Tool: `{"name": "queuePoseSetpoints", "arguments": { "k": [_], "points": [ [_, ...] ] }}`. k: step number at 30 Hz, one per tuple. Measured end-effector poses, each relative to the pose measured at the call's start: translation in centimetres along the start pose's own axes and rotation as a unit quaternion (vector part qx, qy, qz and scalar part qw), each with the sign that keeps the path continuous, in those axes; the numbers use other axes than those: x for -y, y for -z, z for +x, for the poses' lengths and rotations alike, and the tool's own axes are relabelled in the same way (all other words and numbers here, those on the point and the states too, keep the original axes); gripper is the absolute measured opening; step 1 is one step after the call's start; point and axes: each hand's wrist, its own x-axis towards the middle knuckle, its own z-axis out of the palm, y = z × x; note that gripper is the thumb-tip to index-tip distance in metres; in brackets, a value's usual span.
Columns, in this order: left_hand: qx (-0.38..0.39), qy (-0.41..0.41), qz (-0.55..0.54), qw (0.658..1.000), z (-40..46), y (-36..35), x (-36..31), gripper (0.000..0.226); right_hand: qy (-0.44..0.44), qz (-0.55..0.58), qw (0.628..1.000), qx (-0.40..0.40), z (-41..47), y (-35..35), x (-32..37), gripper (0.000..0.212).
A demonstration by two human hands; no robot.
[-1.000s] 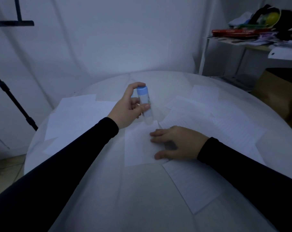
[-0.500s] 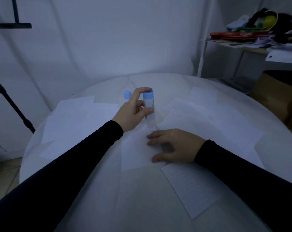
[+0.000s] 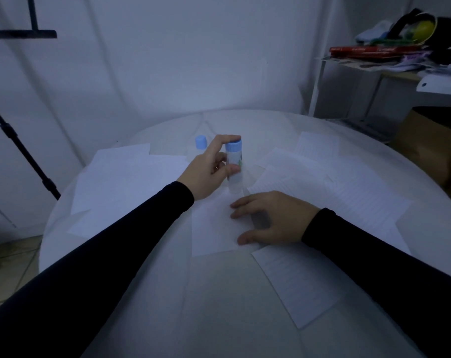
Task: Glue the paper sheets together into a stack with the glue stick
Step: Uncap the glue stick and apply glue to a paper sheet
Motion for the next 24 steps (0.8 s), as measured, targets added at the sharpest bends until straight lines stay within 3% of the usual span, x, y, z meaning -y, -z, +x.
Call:
{"name": "queuePoseSetpoints", "arguments": {
  "k": [24],
  "points": [
    [-0.013, 0.005, -0.009, 1.0, -2.8, 4.0, 2.2, 0.045, 0.007, 0.008, 1.0, -0.005, 0.4, 0.1, -0.2, 0.049]
  ]
}}
